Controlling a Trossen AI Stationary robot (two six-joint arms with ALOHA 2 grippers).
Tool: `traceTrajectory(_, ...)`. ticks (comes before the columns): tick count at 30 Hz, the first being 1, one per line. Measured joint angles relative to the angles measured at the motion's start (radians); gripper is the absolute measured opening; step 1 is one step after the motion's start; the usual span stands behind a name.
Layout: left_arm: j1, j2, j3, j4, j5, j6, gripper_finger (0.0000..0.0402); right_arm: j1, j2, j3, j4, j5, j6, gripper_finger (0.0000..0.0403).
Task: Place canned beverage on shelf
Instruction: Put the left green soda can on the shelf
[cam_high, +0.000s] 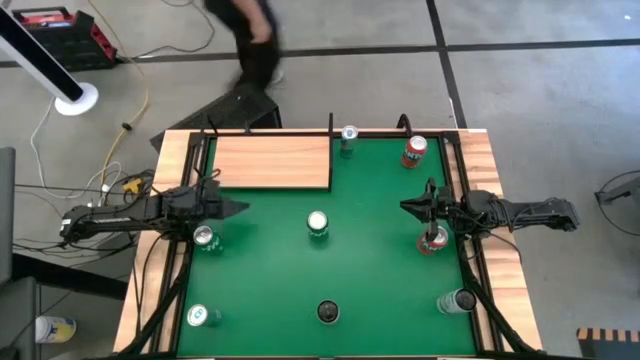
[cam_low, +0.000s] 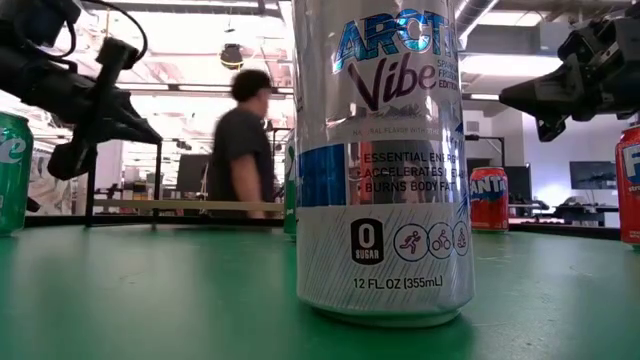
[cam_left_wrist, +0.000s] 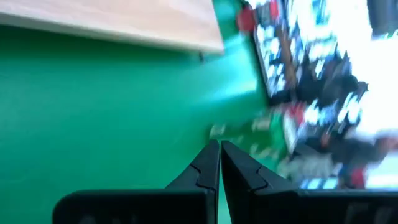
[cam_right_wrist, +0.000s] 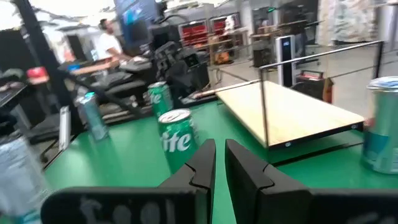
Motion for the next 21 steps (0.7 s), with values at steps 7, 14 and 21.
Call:
traceTrajectory(7, 0.0, 0.025, 0.0, 0.245, -0.107, 0.142, 0.0, -0.004, 0.001, -0.002, 0.143, 0.025, 0.0, 0.0063)
traceTrajectory(14, 0.0, 0.161, 0.0, 0.725, -0.089, 0.576, 0.0, -0.051, 0.081, 0.005, 0.364, 0.063, 0.0, 0.0063)
traceTrajectory(21, 0.031, 0.364, 0.076, 0.78, 0.075, 0.721, 0.0, -0.056, 0.308, 0.13, 0.371, 0.049, 0.0, 0.0063)
